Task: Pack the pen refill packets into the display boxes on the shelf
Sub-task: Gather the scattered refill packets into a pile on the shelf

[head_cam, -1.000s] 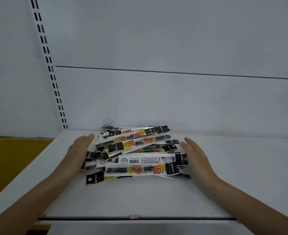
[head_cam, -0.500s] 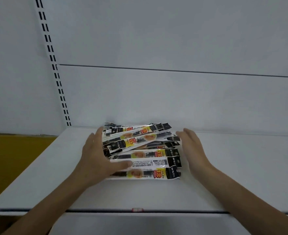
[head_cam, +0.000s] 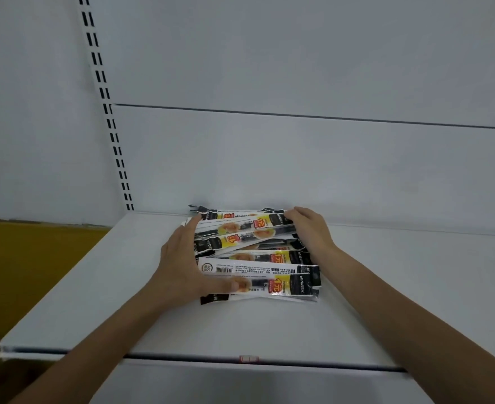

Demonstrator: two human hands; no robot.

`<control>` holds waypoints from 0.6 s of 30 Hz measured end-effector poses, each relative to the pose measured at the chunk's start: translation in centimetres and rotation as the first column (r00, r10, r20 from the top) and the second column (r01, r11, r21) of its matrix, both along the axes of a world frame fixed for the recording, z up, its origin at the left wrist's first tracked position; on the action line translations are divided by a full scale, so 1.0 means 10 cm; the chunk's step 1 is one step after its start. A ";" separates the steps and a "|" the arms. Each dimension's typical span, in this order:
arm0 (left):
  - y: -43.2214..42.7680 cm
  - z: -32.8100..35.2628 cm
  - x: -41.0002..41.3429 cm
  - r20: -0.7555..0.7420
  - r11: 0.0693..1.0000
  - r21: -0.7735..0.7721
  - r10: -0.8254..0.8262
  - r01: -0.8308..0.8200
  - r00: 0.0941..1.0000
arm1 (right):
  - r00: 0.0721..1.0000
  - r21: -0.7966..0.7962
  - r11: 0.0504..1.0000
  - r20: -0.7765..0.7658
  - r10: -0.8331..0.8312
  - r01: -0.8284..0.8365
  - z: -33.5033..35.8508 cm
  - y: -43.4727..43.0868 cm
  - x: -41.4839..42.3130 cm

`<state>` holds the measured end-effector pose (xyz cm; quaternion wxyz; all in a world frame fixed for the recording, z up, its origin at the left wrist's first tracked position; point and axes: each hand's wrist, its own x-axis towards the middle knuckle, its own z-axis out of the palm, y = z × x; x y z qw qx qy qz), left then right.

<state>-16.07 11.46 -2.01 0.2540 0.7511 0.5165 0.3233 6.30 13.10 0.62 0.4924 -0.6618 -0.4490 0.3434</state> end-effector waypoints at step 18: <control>0.65 0.38 0.09 0.539 0.875 -0.484 0.273 0.028 0.797 | 0.998 0.089 0.995 -0.053 0.037 -0.032 -0.06 0.16 -0.14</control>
